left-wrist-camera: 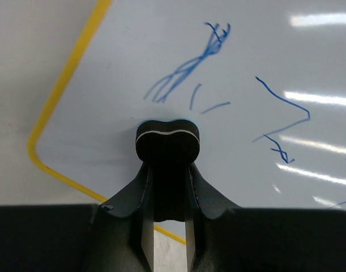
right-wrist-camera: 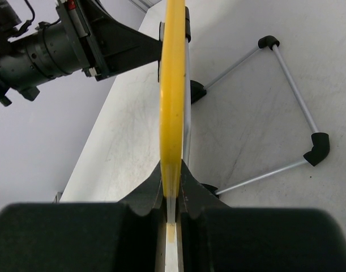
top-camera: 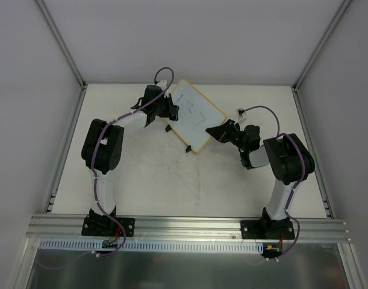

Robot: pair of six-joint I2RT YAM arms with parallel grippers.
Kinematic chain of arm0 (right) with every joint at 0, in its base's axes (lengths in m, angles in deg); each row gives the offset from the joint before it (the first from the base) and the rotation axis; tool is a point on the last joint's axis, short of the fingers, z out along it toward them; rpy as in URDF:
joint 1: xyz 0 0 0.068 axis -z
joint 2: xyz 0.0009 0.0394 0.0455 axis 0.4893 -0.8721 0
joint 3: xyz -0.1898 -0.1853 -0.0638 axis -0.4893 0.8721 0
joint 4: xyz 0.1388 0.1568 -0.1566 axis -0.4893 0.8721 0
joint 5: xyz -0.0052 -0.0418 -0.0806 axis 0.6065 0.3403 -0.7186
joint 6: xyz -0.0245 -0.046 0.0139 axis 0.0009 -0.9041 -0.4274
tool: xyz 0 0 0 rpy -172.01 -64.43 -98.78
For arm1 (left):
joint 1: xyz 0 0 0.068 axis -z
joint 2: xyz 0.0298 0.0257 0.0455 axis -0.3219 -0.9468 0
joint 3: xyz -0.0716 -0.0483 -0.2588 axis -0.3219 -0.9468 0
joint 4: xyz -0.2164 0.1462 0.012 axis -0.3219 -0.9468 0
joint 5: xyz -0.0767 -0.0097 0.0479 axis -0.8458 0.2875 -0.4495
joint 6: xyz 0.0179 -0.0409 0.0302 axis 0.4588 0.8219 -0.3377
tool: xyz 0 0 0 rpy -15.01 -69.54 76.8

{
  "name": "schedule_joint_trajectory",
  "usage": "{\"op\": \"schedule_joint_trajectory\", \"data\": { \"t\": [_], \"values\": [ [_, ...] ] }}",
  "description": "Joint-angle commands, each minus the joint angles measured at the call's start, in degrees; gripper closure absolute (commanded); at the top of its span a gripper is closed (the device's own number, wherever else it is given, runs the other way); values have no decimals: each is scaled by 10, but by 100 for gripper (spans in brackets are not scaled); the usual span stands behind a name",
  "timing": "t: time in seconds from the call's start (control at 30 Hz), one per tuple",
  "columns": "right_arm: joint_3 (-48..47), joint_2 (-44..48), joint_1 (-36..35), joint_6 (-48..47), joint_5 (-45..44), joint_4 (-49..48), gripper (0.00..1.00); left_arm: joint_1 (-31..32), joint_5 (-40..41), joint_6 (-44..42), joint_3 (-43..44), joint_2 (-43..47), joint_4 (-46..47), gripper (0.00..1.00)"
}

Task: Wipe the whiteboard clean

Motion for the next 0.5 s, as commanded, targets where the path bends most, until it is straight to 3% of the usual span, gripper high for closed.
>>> {"op": "schedule_joint_trajectory", "data": {
  "t": [0.0, 0.27, 0.47],
  "values": [
    [-19, -8, -16, -30, 30, -129, 100, 68, -54, 19, -55, 12, -3, 100],
    [-20, -7, -16, -29, 30, -130, 100, 131, -50, 82, -192, 38, 132, 100],
    [-18, -5, -17, -29, 31, -130, 100, 185, -36, 81, -191, 33, 152, 100]
  ]
}}
